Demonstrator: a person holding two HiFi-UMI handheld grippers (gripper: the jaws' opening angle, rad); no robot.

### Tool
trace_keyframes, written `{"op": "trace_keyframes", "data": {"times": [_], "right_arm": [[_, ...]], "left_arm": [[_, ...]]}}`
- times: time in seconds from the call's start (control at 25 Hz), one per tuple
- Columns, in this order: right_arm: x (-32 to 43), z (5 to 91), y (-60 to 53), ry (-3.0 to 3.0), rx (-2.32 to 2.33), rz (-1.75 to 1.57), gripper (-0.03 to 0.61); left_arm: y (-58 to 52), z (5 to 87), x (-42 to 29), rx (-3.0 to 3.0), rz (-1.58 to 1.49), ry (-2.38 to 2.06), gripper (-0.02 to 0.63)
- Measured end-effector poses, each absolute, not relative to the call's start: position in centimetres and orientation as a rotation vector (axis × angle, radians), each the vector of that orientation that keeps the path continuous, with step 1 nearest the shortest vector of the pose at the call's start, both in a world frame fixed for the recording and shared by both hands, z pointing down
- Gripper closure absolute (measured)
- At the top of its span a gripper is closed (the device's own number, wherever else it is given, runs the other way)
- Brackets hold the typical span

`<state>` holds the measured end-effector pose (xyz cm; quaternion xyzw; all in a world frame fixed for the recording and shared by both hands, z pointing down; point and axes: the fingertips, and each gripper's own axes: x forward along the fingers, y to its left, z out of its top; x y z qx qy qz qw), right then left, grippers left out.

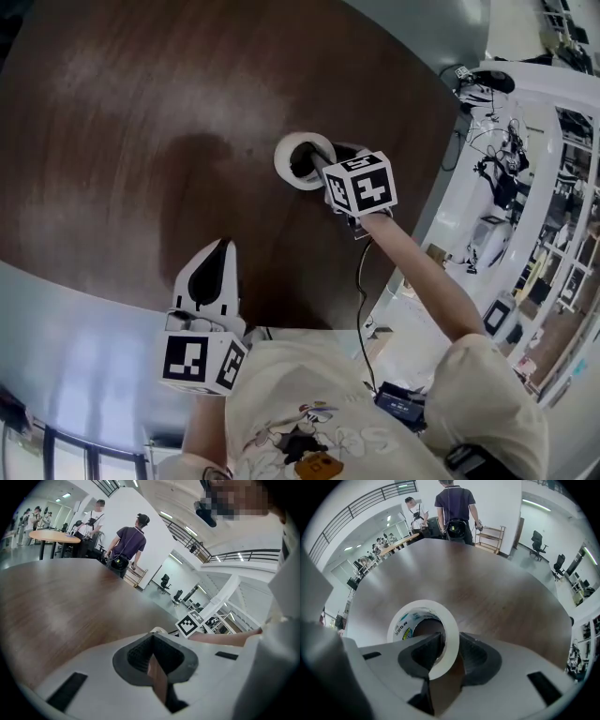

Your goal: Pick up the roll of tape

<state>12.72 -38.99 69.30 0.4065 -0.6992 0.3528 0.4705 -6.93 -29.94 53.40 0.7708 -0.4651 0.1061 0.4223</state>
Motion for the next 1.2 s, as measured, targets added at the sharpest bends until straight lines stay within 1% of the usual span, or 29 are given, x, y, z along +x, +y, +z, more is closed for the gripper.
{"op": "trace_keyframes", "data": {"times": [0.12,0.44,0.6,0.76,1.2], "right_arm": [[12.7,70.5,-38.5,-1.695,0.979,0.873,0.446],[12.1,71.3,-39.0,-1.602,0.946,0.887,0.451],[12.7,71.6,-39.0,-1.605,0.955,0.862,0.457],[12.7,71.3,-39.0,-1.611,0.998,0.851,0.486],[13.1,70.7,-36.9,-1.669,1.006,0.784,0.489]], "left_arm": [[-29.4,54.5,-6.9,1.924,0.262,-1.159,0.607],[-29.5,54.2,-7.6,1.918,0.263,-1.159,0.607],[-28.8,54.6,-6.6,1.927,0.266,-1.156,0.607],[-28.4,53.6,-6.0,1.942,0.266,-1.151,0.607],[-26.3,52.2,-5.1,1.972,0.274,-1.17,0.607]]}}
